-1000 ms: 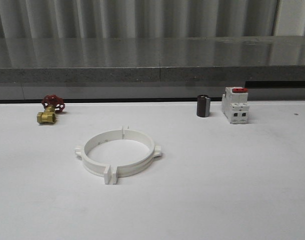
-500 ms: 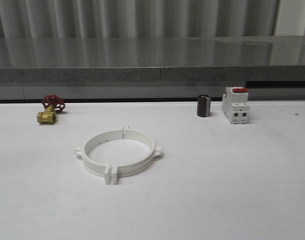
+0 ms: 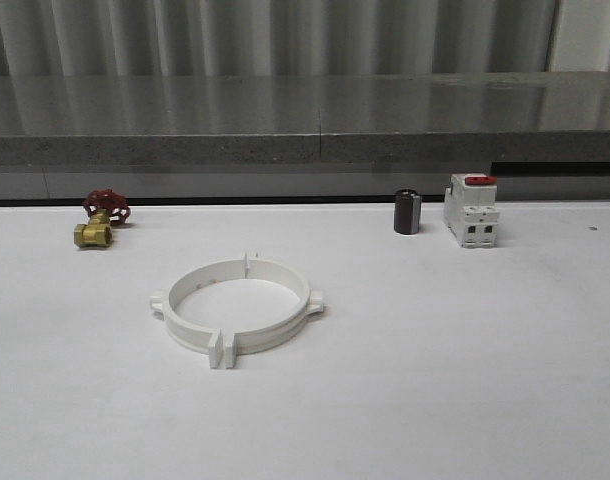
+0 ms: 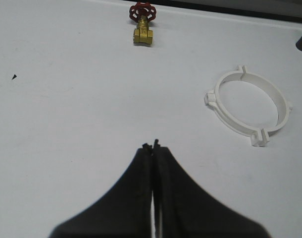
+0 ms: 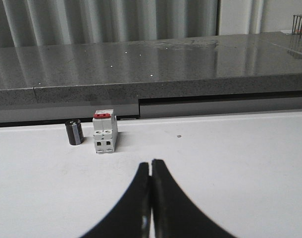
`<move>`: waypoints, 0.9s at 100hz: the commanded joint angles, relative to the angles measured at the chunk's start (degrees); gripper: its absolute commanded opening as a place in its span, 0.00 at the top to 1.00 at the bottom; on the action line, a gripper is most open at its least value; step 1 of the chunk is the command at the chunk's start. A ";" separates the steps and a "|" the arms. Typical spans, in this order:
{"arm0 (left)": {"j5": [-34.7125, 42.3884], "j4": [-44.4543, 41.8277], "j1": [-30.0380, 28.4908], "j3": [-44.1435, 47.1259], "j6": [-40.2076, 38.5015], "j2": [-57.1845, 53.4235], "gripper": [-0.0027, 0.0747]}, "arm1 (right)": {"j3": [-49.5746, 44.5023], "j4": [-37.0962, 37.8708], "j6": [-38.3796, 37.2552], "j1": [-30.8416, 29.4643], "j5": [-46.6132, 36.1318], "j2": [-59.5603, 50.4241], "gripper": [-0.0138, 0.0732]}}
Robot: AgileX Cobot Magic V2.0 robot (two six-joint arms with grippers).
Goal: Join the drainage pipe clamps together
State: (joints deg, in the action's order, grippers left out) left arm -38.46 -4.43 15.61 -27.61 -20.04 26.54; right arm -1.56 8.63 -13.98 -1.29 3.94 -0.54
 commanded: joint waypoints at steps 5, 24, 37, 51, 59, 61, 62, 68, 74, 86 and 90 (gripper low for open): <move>4.48 -2.27 -0.37 -0.57 -0.05 -0.87 0.99 | 0.88 0.83 0.51 0.19 -4.65 -1.23 0.92; 25.19 3.60 -5.34 6.34 17.51 -5.55 0.99 | 0.88 0.83 0.51 0.19 -4.65 -1.23 0.92; 29.61 6.07 -9.74 12.49 22.57 -10.93 0.99 | 0.88 0.83 0.51 0.19 -4.65 -1.23 0.92; 31.43 5.84 -12.37 19.89 22.57 -18.21 0.99 | 0.88 0.83 0.51 0.19 -4.65 -1.23 0.92; 32.51 5.74 -13.81 24.03 22.42 -22.98 0.99 | 0.88 0.83 0.51 0.19 -4.65 -1.23 0.92; 32.94 5.74 -14.16 25.18 22.42 -24.36 0.99 | 0.88 0.83 0.51 0.19 -4.65 -1.23 0.92; 32.94 5.74 -14.16 25.57 22.42 -24.81 0.99 | 0.88 0.83 0.51 0.19 -4.65 -1.23 0.92; 34.86 6.10 -14.77 28.89 22.42 -28.96 0.99 | 0.88 0.83 0.51 0.19 -4.65 -1.23 0.92; 33.62 6.30 -14.77 29.22 22.42 -28.47 0.99 | 0.88 0.83 0.51 0.19 -4.62 -1.18 0.92; 33.85 6.30 -14.77 29.41 22.42 -28.66 0.99 | 0.88 0.83 0.51 0.19 -4.72 -1.01 0.92; 33.85 6.30 -14.77 29.41 22.42 -28.66 0.99 | 0.88 0.83 0.51 0.19 -4.72 -1.01 0.92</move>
State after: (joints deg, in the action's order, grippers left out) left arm -9.21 1.17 0.90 -0.26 2.34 -0.39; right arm -1.56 8.63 -13.98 -1.29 3.72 -0.54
